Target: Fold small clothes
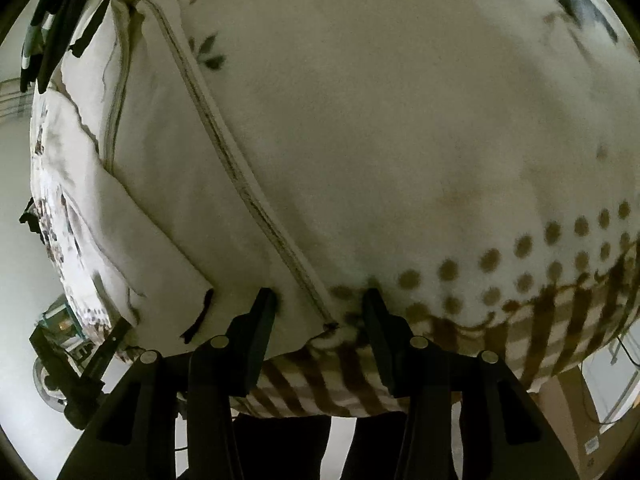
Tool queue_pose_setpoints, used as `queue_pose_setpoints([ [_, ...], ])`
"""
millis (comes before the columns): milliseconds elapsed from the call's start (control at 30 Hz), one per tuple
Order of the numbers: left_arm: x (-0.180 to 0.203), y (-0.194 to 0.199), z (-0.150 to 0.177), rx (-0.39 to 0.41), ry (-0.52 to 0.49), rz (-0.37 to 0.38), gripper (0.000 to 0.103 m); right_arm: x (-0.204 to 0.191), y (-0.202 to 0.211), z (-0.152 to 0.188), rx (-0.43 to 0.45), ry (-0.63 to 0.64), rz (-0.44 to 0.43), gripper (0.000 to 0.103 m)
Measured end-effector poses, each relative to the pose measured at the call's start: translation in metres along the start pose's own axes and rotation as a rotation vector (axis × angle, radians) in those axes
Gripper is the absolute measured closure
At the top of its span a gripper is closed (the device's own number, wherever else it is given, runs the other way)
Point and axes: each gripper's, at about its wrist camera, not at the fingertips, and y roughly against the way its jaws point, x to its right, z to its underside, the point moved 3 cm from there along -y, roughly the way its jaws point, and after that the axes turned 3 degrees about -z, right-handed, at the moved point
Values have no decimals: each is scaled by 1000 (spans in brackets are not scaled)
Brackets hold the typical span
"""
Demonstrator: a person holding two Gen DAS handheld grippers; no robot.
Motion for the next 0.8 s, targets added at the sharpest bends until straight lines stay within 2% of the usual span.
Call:
queue_pose_setpoints([
  [67,0,-1,5,1,-4,5,98,10,1,0,-20,-3,-10,55],
  [100,-6,0,-9,-2,-3,7,99,6,0,-12,-25,-5,-15,55],
  [167,-12,1,-11,-3,4,15,100,7,-1,-22,-20,-14,-37,58],
  [200,-14,1,-11,-2,8,16,100,9,1,-23,-8,-20,-49,77],
  [233,-12,7,-22,-3,15,21,101,7,-2,-24,2,-27,-59,87],
  [267,-14,10,-22,-4,22,27,101,10,3,-22,3,-34,-92,95],
  [300,-17,13,-22,-7,31,30,101,10,5,-19,6,-36,-99,97],
  [467,-33,45,-28,-21,94,69,101,16,40,-14,28,-32,-162,98],
  [600,-34,81,-49,-4,119,89,101,-4,75,-17,49,-4,-223,98],
  [700,-27,104,-83,58,105,106,101,-22,104,-35,80,-1,-267,98],
  [800,-18,110,-135,129,93,135,101,-43,131,-75,141,18,-286,98],
])
